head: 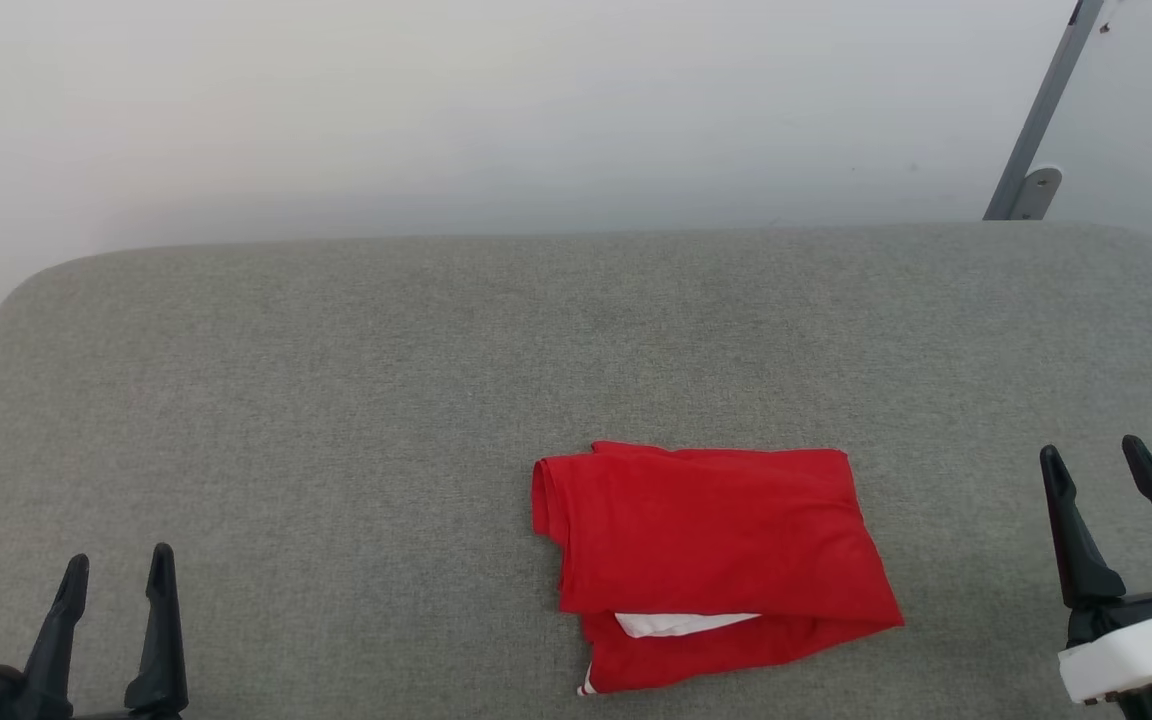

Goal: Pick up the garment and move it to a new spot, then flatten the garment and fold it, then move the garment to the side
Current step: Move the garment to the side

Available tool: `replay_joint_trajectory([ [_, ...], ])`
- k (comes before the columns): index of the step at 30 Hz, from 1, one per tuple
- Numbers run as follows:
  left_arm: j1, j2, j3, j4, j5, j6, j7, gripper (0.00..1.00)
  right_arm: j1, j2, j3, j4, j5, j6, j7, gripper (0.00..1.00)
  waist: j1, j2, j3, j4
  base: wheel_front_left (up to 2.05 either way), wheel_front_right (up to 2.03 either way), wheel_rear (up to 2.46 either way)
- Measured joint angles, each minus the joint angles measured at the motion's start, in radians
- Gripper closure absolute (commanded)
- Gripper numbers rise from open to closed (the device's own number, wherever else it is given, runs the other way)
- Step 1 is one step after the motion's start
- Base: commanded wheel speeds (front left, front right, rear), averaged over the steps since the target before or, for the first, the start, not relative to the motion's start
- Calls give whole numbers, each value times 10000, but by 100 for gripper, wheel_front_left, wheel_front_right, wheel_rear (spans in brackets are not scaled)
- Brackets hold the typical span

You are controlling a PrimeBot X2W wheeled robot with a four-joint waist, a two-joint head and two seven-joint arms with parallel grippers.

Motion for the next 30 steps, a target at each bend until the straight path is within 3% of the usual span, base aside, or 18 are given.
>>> replay_joint_trajectory([
  [12, 7, 286, -382, 13, -17, 0, 0, 0, 219, 27, 48, 2, 10, 0, 0, 0, 0, 0, -4, 169, 0, 0, 0],
  [19, 6, 336, -472, 17, -19, 0, 0, 0, 237, -364, 1007, 731, 746, 0, 65, 0, 0, 0, 46, 313, 0, 0, 0],
  [30, -132, 293, -1005, 221, -153, 0, 0, 0, -912, -1645, 2752, 1246, 3204, 0, 2533, 0, 0, 0, 369, 917, 0, 0, 0],
])
